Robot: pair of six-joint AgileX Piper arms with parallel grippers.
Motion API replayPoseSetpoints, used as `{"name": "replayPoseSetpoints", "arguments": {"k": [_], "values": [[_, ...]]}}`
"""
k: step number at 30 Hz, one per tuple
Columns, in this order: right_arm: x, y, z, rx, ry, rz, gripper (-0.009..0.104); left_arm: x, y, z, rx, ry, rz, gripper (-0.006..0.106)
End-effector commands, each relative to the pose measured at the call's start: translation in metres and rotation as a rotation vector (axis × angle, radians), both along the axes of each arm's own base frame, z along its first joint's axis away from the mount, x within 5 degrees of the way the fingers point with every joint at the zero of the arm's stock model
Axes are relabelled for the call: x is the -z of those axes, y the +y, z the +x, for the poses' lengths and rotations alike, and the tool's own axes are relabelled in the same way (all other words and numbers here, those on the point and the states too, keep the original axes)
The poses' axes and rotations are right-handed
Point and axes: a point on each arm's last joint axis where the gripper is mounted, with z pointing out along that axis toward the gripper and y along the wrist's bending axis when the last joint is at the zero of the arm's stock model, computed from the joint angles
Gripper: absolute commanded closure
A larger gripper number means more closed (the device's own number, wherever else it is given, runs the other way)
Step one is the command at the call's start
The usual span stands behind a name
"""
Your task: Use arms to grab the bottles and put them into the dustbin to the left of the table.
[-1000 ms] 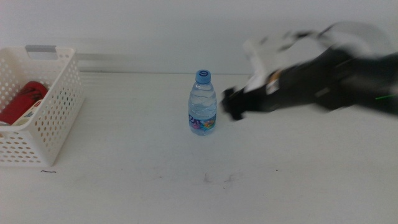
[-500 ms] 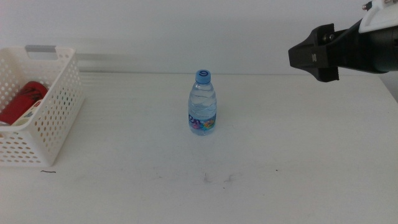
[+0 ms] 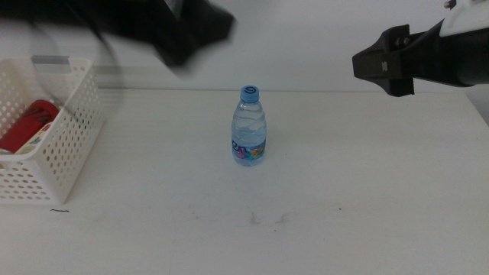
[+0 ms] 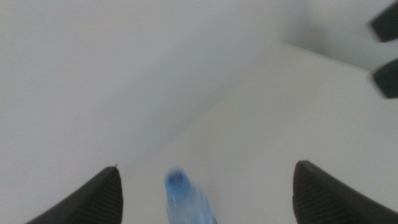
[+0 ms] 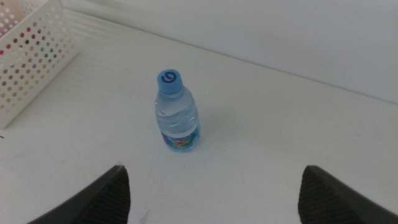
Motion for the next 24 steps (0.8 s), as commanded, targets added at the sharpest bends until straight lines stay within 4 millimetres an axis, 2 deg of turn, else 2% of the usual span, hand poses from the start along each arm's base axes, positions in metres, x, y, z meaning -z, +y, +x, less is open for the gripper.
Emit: {"name": "replayPoseSetpoints", "arguments": {"k": [1,3,5,8,11,13,17,24], "values": [[-0.001,0.001,-0.001,-0.006,-0.003,0.017,0.004,0.046,-0.014,-0.003,-0.030,-0.184,-0.090,0.007],[-0.001,0.001,-0.001,-0.006,-0.003,0.017,0.004,0.088,-0.019,-0.007,-0.032,-0.349,-0.260,0.007],[-0.001,0.001,-0.001,-0.007,0.003,0.026,0.004,0.139,-0.013,-0.011,-0.067,-0.349,-0.364,0.007],[-0.001,0.002,-0.002,-0.008,0.011,0.039,0.004,0.200,-0.005,-0.009,-0.182,-0.185,-0.311,0.007],[-0.001,0.002,-0.002,-0.008,0.011,0.039,0.004,0.238,-0.005,0.002,-0.233,-0.073,-0.220,0.007],[-0.001,0.002,-0.002,-0.009,0.012,0.040,0.004,0.255,-0.009,0.010,-0.242,-0.038,-0.205,0.007],[-0.001,0.002,-0.002,-0.009,0.012,0.041,0.004,0.273,-0.017,0.021,-0.252,-0.057,-0.245,0.007],[-0.001,0.002,-0.002,-0.009,0.012,0.041,0.004,0.280,-0.030,0.041,-0.279,-0.045,-0.250,0.007]]}}
